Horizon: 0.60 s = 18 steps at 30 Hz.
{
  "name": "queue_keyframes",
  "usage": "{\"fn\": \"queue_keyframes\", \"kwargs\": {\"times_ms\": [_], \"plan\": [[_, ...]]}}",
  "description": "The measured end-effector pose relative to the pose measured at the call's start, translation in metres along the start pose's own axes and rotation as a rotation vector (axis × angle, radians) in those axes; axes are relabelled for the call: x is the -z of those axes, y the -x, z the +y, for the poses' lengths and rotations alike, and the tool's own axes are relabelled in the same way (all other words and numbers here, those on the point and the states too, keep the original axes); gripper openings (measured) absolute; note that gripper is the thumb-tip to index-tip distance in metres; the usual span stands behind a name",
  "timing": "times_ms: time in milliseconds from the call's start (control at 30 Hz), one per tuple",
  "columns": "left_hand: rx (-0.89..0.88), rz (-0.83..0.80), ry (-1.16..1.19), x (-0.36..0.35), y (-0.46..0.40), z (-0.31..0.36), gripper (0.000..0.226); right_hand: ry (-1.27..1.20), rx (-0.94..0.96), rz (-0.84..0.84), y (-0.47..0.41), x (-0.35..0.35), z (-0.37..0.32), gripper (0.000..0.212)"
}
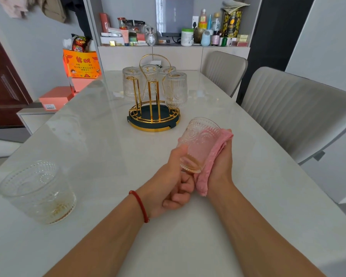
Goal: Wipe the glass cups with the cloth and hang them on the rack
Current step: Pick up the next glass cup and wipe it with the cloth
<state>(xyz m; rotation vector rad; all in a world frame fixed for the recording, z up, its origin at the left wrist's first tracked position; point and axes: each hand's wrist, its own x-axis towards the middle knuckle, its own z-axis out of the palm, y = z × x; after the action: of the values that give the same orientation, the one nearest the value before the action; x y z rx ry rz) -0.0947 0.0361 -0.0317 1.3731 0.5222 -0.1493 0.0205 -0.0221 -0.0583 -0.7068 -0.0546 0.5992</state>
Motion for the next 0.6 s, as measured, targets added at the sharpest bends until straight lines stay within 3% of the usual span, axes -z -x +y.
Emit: {"fn": "queue_keyframes", "kwargs": {"times_ms": [67, 200, 267, 433, 500, 600], "plan": [[-0.029, 0.096, -0.038, -0.003, 0.000, 0.000, 0.073, -0.014, -0.030, -0.006, -0.002, -0.001, 0.004, 0.089], [-0.359, 0.396, -0.385, -0.004, -0.007, -0.009, 0.054, -0.010, 0.068, 0.046, -0.001, -0.002, 0.001, 0.070], [-0.397, 0.404, -0.410, -0.004, -0.007, -0.010, 0.048, 0.018, 0.088, 0.069, 0.001, -0.002, -0.001, 0.065], [-0.046, 0.125, -0.096, -0.004, 0.003, 0.003, 0.074, -0.019, 0.040, 0.078, -0.007, -0.002, 0.004, 0.082], [-0.080, 0.194, -0.130, -0.007, 0.000, 0.003, 0.077, -0.018, 0.030, 0.085, -0.007, -0.004, 0.005, 0.078], [-0.291, 0.368, -0.276, -0.011, -0.006, -0.004, 0.057, -0.022, 0.090, 0.088, -0.003, -0.003, 0.002, 0.065]]}}
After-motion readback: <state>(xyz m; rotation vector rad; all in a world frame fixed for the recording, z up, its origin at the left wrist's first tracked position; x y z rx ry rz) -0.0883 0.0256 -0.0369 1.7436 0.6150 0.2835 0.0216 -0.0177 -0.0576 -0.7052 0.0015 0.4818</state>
